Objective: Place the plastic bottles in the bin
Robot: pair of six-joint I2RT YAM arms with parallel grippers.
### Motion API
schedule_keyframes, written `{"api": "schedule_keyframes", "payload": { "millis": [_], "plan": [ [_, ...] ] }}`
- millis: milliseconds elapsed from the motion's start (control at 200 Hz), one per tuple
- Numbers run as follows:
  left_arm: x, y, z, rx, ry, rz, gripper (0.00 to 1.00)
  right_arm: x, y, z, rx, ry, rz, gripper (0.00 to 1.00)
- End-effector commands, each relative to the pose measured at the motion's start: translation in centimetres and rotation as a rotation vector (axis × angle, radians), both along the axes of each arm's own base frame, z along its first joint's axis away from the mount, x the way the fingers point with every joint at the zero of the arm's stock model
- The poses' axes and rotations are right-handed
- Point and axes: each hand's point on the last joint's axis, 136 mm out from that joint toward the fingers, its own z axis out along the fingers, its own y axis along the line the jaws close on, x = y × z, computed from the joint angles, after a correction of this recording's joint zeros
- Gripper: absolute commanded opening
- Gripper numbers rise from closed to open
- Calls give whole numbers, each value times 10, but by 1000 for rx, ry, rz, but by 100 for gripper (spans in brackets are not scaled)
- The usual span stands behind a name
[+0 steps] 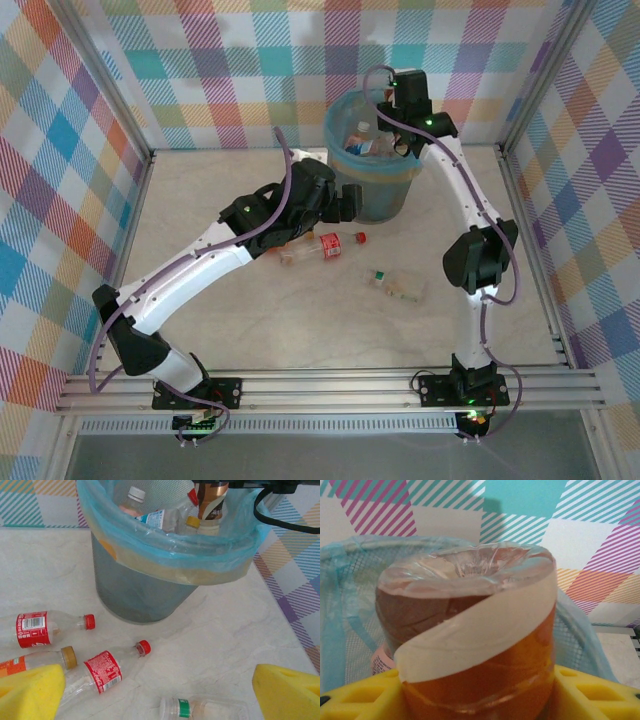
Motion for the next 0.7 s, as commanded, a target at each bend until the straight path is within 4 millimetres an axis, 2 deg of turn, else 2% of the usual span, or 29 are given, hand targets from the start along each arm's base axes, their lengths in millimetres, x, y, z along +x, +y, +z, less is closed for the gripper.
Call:
{"api": "schedule_keyframes", "payload": {
  "millis": [0,70,160,315,440,695],
  "plan": [
    [-2,10,8,-25,2,15,96,7,0,-1,-4,-12,-16,63],
    [-2,11,6,-22,5,18,96,8,0,-4,-8,-4,-12,65],
    [-1,10,6,-25,5,19,96,7,1,-5,-6,1,-11,73],
    [-1,9,6,-27,5,17,96,0,3,13,29,-23,6,82],
    [0,8,6,-31,6,19,96,-3,4,28,45,-54,18,79],
    [1,5,3,-34,15,17,96,-5,8,32,45,-52,45,75]
  ]
}}
